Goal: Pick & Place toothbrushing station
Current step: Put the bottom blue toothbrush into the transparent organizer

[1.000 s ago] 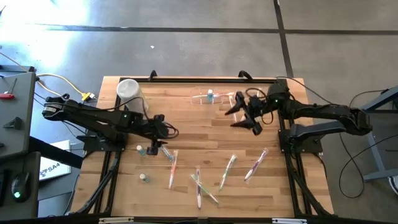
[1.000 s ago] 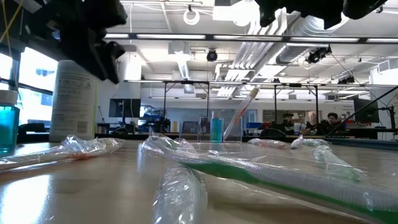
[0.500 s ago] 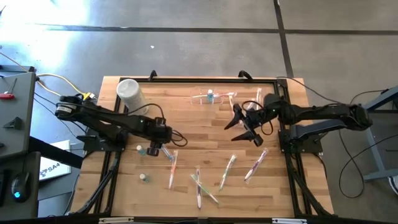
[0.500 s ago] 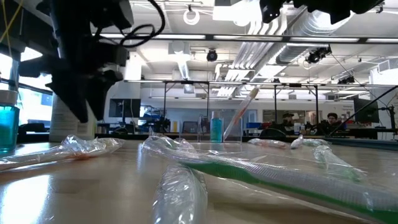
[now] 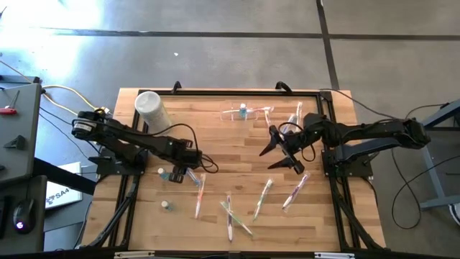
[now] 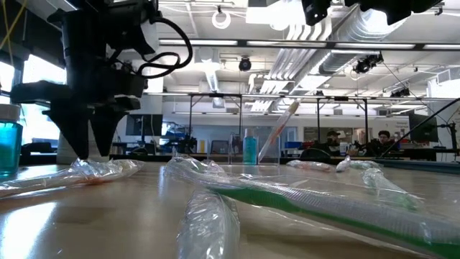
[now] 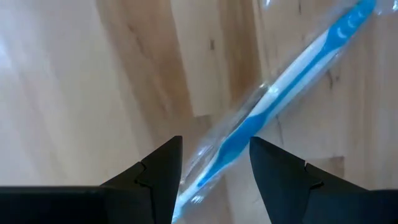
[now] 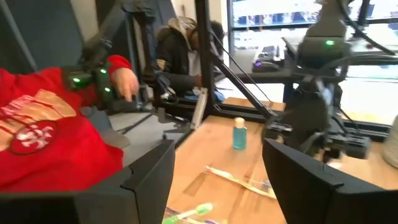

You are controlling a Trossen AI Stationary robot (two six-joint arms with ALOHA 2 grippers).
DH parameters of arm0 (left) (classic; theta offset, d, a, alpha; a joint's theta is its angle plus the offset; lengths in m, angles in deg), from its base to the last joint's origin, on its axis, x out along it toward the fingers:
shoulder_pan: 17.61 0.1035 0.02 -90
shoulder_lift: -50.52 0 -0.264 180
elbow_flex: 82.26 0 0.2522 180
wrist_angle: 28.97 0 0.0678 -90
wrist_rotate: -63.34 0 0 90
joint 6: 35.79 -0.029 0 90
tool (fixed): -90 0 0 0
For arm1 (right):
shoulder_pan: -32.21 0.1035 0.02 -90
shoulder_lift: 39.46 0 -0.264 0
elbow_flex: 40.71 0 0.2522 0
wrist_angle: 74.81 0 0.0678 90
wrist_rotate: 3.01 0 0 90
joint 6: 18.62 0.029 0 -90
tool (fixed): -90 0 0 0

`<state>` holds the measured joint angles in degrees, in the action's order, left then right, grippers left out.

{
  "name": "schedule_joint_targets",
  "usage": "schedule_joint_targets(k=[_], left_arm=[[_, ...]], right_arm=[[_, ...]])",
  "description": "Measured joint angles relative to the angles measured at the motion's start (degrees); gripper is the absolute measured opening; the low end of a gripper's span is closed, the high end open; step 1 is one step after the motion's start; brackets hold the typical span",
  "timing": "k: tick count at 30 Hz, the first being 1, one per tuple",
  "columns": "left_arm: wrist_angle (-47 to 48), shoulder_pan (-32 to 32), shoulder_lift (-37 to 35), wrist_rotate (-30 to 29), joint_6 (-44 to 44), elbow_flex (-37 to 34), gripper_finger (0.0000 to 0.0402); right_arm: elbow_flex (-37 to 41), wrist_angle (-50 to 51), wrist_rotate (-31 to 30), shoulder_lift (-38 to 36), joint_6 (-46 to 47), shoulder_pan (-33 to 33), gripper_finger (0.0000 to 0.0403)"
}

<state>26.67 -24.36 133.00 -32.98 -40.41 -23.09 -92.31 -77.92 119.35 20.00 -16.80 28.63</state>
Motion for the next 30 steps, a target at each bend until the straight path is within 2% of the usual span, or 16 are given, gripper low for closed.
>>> schedule_joint_targets(k=[4,11,16,21,27,30], left_arm=[[-0.66,0.02,1.60,0.23,0.35,-0.01,0.0184],[-1.46,0.05,8.08,1.65,0.17,0.28,0.0184],[-1.06,0.01,9.94,1.34,-2.46,0.26,0.0178],[-1.43,-0.05,10.01,1.00,-4.73,0.25,0.0127],[-1.47,-0.10,10.20,-0.40,-7.57,1.14,0.0021],[-1.17,-0.27,10.29,-3.23,-7.39,1.86,0.0017]], right_arm=[[0.00,1.24,-2.61,0.10,-0.62,0.60,0.0237],[-0.02,1.37,-2.35,1.47,-0.62,0.66,0.0237],[-0.02,1.30,-2.42,3.41,-0.44,0.64,0.0237],[-0.02,1.10,-3.50,4.95,-0.58,0.66,0.0237],[-0.02,1.15,-7.66,6.56,-0.62,0.60,0.0237],[-0.02,1.48,-9.39,6.71,-0.60,0.60,0.0237]])
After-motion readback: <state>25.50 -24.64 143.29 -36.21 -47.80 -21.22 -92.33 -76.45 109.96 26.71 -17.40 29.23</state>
